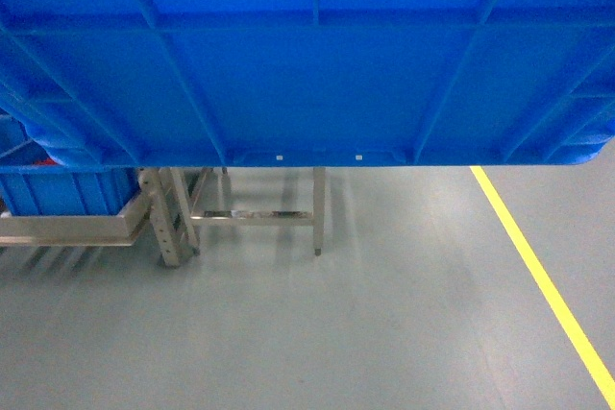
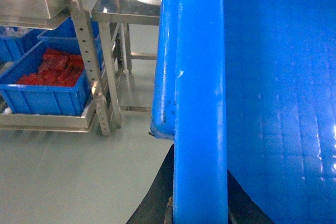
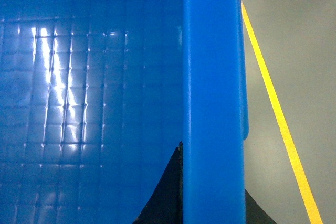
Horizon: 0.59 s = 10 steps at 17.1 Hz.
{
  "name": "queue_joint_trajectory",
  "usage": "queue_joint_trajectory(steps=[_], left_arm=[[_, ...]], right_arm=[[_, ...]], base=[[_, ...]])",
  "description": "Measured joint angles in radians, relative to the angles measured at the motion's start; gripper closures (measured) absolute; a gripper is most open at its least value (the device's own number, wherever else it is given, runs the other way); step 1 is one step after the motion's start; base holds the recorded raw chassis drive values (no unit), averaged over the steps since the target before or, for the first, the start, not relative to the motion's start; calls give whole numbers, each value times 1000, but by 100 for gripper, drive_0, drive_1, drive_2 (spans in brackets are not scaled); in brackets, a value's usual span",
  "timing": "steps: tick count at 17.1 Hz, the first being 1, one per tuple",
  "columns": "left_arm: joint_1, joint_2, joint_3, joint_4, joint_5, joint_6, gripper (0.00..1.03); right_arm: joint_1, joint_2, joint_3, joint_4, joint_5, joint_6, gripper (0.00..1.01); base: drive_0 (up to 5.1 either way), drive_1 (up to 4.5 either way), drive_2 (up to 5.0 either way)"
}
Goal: Place box next to blue box on left shelf
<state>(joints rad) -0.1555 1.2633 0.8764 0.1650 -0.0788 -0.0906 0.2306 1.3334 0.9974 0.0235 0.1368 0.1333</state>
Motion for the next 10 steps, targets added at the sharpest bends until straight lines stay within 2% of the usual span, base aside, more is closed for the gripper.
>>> queue_joint_trajectory(steps=[10], left_arm=[[0, 0, 0, 1, 0, 0, 97]], right_arm=[[0, 0, 0, 1, -1, 0, 94]], base=[[3, 422, -415]])
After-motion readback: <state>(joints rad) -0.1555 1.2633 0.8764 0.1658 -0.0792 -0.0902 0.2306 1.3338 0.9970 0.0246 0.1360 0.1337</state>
